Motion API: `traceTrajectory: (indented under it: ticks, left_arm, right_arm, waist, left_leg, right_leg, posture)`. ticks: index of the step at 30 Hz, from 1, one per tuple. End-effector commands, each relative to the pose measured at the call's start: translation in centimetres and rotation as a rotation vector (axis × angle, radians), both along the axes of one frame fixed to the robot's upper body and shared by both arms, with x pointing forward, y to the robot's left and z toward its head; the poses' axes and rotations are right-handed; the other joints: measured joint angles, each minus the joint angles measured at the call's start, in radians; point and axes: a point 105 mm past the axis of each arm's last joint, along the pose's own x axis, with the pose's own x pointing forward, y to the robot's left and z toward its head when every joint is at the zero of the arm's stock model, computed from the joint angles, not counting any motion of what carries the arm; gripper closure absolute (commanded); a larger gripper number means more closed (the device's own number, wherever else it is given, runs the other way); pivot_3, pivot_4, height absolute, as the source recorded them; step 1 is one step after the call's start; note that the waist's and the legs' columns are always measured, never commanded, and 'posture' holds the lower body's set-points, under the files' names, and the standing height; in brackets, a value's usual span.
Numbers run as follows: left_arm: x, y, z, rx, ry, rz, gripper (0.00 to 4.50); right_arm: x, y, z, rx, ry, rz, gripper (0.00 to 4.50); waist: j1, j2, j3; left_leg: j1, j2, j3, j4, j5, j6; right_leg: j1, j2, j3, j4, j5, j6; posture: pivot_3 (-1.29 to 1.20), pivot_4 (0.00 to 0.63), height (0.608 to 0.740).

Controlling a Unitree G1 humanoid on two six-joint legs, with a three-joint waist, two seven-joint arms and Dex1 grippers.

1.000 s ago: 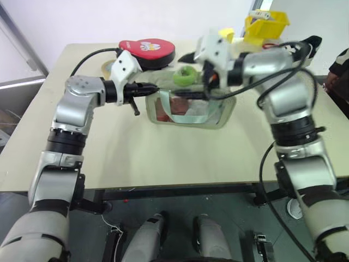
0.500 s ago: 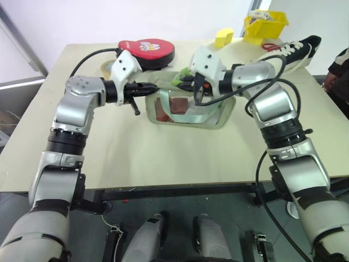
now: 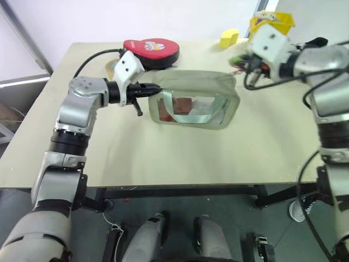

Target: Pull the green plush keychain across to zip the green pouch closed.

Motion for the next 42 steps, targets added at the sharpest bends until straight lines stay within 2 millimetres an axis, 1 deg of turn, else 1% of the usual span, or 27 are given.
traceTrajectory:
  ticks: [1, 3, 4, 5, 6, 7, 8, 10, 13, 15, 17, 18, 19, 20, 23, 24, 25, 26, 27, 28, 29, 31, 33, 34, 36, 40, 42]
  left_arm:
    - [-0.2, 0.4, 0.3, 0.007, -0.012, 0.005, 4.5]
    - [-0.2, 0.4, 0.2, 0.006, -0.007, 0.006, 4.5]
    - [-0.2, 0.3, 0.1, 0.005, -0.003, 0.005, 4.5]
    - [-0.3, 0.2, 0.1, 0.005, -0.001, 0.004, 4.5]
    - [-0.3, 0.2, 0.1, 0.005, 0.001, 0.003, 4.5]
    - [-0.3, 0.1, 0.1, 0.004, 0.002, 0.002, 4.5]
    - [-0.3, 0.0, 0.1, 0.002, 0.003, 0.001, 4.5]
    - [-0.3, -0.1, 0.1, -0.004, 0.004, 0.0, 4.5]
    - [-0.4, -0.4, 0.0, -0.015, 0.01, 0.002, 4.5]
    - [-0.6, -0.5, -0.2, -0.017, 0.014, 0.001, 4.5]
    - [-0.8, -0.4, -0.3, -0.021, 0.018, 0.004, 4.5]
    - [-0.9, -0.4, -0.3, -0.021, 0.019, 0.004, 4.5]
    - [-0.9, -0.4, -0.4, -0.021, 0.019, 0.005, 4.5]
    - [-1.0, -0.4, -0.4, -0.02, 0.019, 0.007, 4.5]
    - [-1.1, -0.3, -0.4, -0.019, 0.019, 0.013, 4.5]
    - [-1.1, -0.2, -0.3, -0.025, 0.021, 0.013, 4.5]
    - [-1.0, -0.2, -0.1, -0.034, 0.016, 0.019, 4.23]
    - [-1.0, -0.1, 0.0, -0.045, 0.019, 0.022, 3.93]
    - [-1.0, -0.1, 0.1, -0.054, 0.024, 0.022, 3.53]
    - [-1.0, 0.0, 0.2, -0.063, 0.031, 0.02, 3.14]
    - [-1.0, 0.2, 0.3, -0.069, 0.036, 0.022, 2.62]
    - [-1.0, 1.0, 0.7, -0.075, 0.033, 0.042, 1.63]
    - [-0.9, 2.2, 1.5, -0.096, 0.035, 0.069, 0.65]
    - [-0.9, 2.8, 1.8, -0.101, 0.036, 0.079, 0.04]
    - [-1.2, 3.7, 2.5, -0.107, 0.046, 0.077, 0.04]
    - [-2.5, 5.3, 3.8, -0.125, 0.062, 0.042, 0.04]
    - [-2.6, 6.8, 4.9, -0.141, 0.05, 0.09, 0.04]
  right_arm:
    - [-0.3, -2.7, 0.3, -0.055, -0.08, -0.106, 4.46]
    - [-0.2, -4.8, -1.8, -0.127, -0.078, -0.186, 4.46]
    - [-0.1, -5.7, -3.7, -0.131, -0.054, -0.22, 4.46]
    - [-0.1, -6.1, -5.4, -0.125, -0.031, -0.241, 4.46]
    - [-0.1, -5.9, -7.1, -0.092, -0.001, -0.244, 4.46]
    - [0.0, -5.3, -9.0, -0.041, 0.034, -0.24, 4.46]
    - [0.1, -4.7, -10.4, 0.001, 0.056, -0.237, 4.46]
    - [0.4, -3.2, -12.7, 0.084, 0.081, -0.224, 4.46]
    - [0.8, -0.8, -15.4, 0.271, 0.124, -0.227, 4.46]
    - [0.8, 0.3, -17.0, 0.369, 0.16, -0.246, 4.46]
    - [0.4, 0.6, -18.4, 0.371, 0.189, -0.25, 4.46]
    - [0.2, 0.6, -18.7, 0.37, 0.196, -0.251, 4.46]
    - [0.0, 0.5, -18.7, 0.379, 0.197, -0.251, 4.46]
    - [0.0, 0.4, -18.0, 0.408, 0.19, -0.25, 4.46]
    - [0.1, -0.4, -15.3, 0.445, 0.142, -0.235, 4.46]
    - [0.0, -0.7, -13.9, 0.45, 0.127, -0.211, 4.13]
    - [-0.1, -1.1, -12.5, 0.454, 0.108, -0.196, 3.76]
    - [-0.3, -1.3, -11.3, 0.451, 0.095, -0.179, 3.52]
    - [-0.5, -1.4, -10.4, 0.437, 0.088, -0.158, 2.97]
    - [-0.9, -1.7, -9.3, 0.411, 0.076, -0.142, 2.59]
    - [-1.3, -2.0, -8.4, 0.384, 0.069, -0.125, 1.99]
    - [-2.7, -2.4, -6.2, 0.352, 0.074, -0.076, 1.03]
    - [-4.5, -2.2, -4.2, 0.368, 0.119, -0.004, 0.03]
    - [-5.3, -1.9, -3.6, 0.369, 0.145, 0.032, 0.0]
    - [-7.1, -1.0, -2.5, 0.375, 0.197, 0.107, 0.0]
    - [-9.2, 1.3, -0.8, 0.408, 0.245, 0.211, 0.0]
    - [-10.2, 2.9, 0.2, 0.435, 0.254, 0.272, 0.0]
  waist:
    - [-0.002, 0.0, 0.0]
    - [-0.003, 0.001, 0.0]
    - [-0.002, 0.0, 0.0]
    - [-0.001, 0.0, -0.001]
    - [0.001, 0.0, -0.001]
    - [0.001, -0.001, -0.001]
    - [0.001, -0.001, -0.001]
    - [-0.002, -0.001, -0.001]
    - [-0.002, -0.001, -0.001]
    - [-0.001, -0.001, -0.001]
    - [-0.001, -0.001, -0.001]
    - [-0.001, -0.001, -0.002]
    - [-0.001, -0.002, -0.002]
    - [-0.001, -0.002, -0.002]
    - [0.0, -0.002, -0.002]
    - [0.0, -0.002, -0.002]
    - [0.001, -0.001, -0.002]
    - [0.002, -0.001, -0.002]
    - [0.002, -0.001, -0.002]
    - [0.001, -0.001, -0.002]
    - [0.002, -0.001, -0.002]
    - [0.002, -0.001, -0.001]
    - [-0.001, -0.001, -0.001]
    - [-0.004, -0.001, -0.001]
    - [-0.007, -0.001, -0.001]
    - [-0.006, -0.001, -0.001]
    - [-0.005, -0.001, 0.0]
  left_leg:
    - [0.0, 0.0, 0.0, 0.0, 0.0, 0.0]
    - [0.0, 0.0, 0.001, 0.0, 0.0, 0.0]
    - [0.0, 0.001, 0.001, 0.0, 0.0, 0.0]
    - [0.0, 0.001, 0.001, 0.0, 0.0, 0.0]
    - [0.0, 0.001, 0.001, 0.0, 0.0, 0.0]
    - [0.0, 0.001, 0.001, 0.0, 0.0, 0.0]
    - [0.0, 0.001, 0.001, 0.0, 0.0, 0.0]
    - [0.001, 0.001, 0.002, 0.001, 0.0, 0.0]
    - [0.002, 0.001, 0.001, 0.001, 0.001, 0.0]
    - [0.002, 0.001, 0.001, 0.001, 0.0, 0.0]
    - [0.002, 0.001, 0.0, 0.001, 0.0, 0.0]
    - [0.003, 0.001, 0.0, 0.001, 0.0, 0.0]
    - [0.003, 0.001, 0.0, 0.001, 0.0, 0.0]
    - [0.003, 0.001, 0.0, 0.001, 0.0, 0.0]
    - [0.004, 0.001, 0.0, 0.001, 0.0, 0.0]
    - [0.004, 0.001, 0.0, 0.001, 0.0, 0.0]
    - [0.004, 0.001, 0.0, 0.001, 0.0, 0.0]
    - [0.003, 0.001, 0.0, 0.001, 0.0, 0.0]
    - [0.003, 0.001, 0.001, 0.001, 0.0, 0.0]
    - [0.002, 0.001, 0.001, 0.001, 0.0, 0.0]
    - [0.002, 0.001, 0.001, 0.001, 0.0, 0.0]
    - [0.001, 0.001, 0.001, 0.001, 0.0, 0.0]
    - [0.001, 0.001, 0.001, 0.0, 0.0, 0.0]
    - [0.0, 0.001, 0.001, 0.0, 0.0, 0.001]
    - [0.0, 0.002, 0.001, -0.001, 0.0, 0.001]
    - [0.0, 0.003, 0.002, -0.001, -0.001, 0.001]
    - [-0.001, 0.003, 0.002, -0.001, -0.001, 0.001]
  right_leg:
    - [0.0, 0.0, 0.0, 0.0, 0.0, 0.0]
    - [-0.001, 0.0, 0.001, 0.0, 0.0, 0.0]
    - [-0.001, -0.001, 0.001, 0.001, 0.0, 0.0]
    - [-0.001, -0.001, 0.001, 0.001, 0.0, 0.0]
    - [0.0, 0.0, 0.001, 0.0, 0.0, 0.0]
    - [0.0, -0.001, 0.001, 0.0, 0.0, 0.0]
    - [0.0, 0.0, 0.001, 0.0, 0.0, 0.0]
    - [0.0, 0.0, 0.001, 0.001, 0.0, 0.0]
    - [0.001, 0.0, 0.001, 0.001, 0.0, 0.0]
    - [0.002, 0.001, 0.001, 0.001, 0.0, -0.001]
    - [0.003, 0.002, 0.001, 0.001, 0.0, 0.0]
    - [0.003, 0.002, 0.001, 0.001, 0.0, 0.0]
    - [0.003, 0.002, 0.001, 0.001, 0.0, -0.001]
    - [0.004, 0.002, 0.001, 0.001, 0.0, -0.001]
    - [0.004, 0.002, 0.001, 0.001, 0.0, -0.001]
    - [0.004, 0.002, 0.001, 0.001, 0.0, -0.001]
    - [0.004, 0.002, 0.001, 0.001, 0.0, -0.001]
    - [0.003, 0.002, 0.001, 0.001, 0.0, -0.001]
    - [0.003, 0.001, 0.001, 0.001, 0.0, -0.001]
    - [0.002, 0.001, 0.001, 0.0, 0.0, -0.001]
    - [0.002, 0.001, 0.001, 0.0, 0.0, -0.001]
    - [0.001, 0.001, 0.001, 0.0, 0.0, 0.0]
    - [0.001, 0.001, 0.001, 0.0, 0.0, 0.0]
    - [0.0, 0.001, 0.001, 0.0, 0.0, 0.0]
    - [0.0, 0.001, 0.001, 0.0, 0.0, 0.0]
    - [-0.001, 0.001, 0.001, -0.001, -0.002, -0.004]
    - [-0.001, 0.0, 0.001, -0.001, -0.002, -0.004]
  posture:
    - [0.0, 0.15, 0.74]
    - [0.0, 0.15, 0.74]
    - [0.0, 0.15, 0.74]
    - [0.0, 0.15, 0.74]
    - [0.0, 0.15, 0.74]
    - [0.0, 0.15, 0.74]
    - [0.0, 0.15, 0.74]
    - [0.0, 0.15, 0.74]
    - [0.0, 0.15, 0.74]
    - [0.0, 0.15, 0.74]
    - [0.0, 0.15, 0.74]
    - [0.0, 0.15, 0.74]
    - [0.0, 0.15, 0.74]
    - [0.0, 0.15, 0.74]
    - [0.0, 0.15, 0.74]
    - [0.0, 0.15, 0.74]
    - [0.0, 0.15, 0.74]
    - [0.0, 0.15, 0.74]
    - [0.0, 0.15, 0.74]
    - [0.0, 0.15, 0.74]
    - [0.0, 0.15, 0.74]
    - [0.0, 0.15, 0.74]
    - [0.0, 0.15, 0.74]
    - [0.0, 0.15, 0.74]
    - [0.0, 0.15, 0.74]
    - [0.0, 0.15, 0.74]
    - [0.0, 0.15, 0.74]
